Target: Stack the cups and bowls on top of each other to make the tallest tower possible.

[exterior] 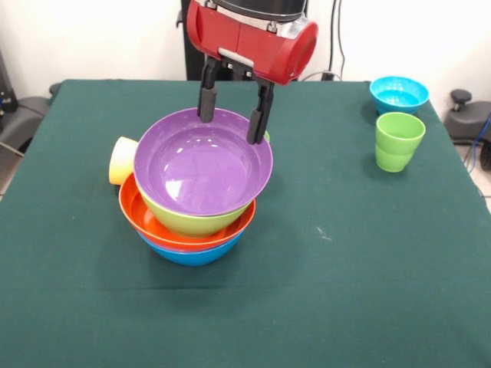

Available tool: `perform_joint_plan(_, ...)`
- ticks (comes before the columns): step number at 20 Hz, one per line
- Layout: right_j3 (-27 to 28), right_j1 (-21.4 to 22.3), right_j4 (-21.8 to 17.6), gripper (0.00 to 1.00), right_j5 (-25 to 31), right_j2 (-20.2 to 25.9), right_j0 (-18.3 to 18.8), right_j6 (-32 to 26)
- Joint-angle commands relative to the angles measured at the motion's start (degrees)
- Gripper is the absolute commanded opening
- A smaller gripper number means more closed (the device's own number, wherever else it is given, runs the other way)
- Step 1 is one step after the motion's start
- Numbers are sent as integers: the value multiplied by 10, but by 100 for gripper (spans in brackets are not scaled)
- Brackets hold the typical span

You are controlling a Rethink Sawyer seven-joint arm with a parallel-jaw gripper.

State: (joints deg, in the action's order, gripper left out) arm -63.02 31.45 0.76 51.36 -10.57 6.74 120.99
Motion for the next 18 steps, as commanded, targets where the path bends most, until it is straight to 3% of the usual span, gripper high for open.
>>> perform_joint_plan(1,-50,-14,3,100,5,47,-8,38)
perform_joint_plan(18,-72,-3,26,100,5,32,-37,91)
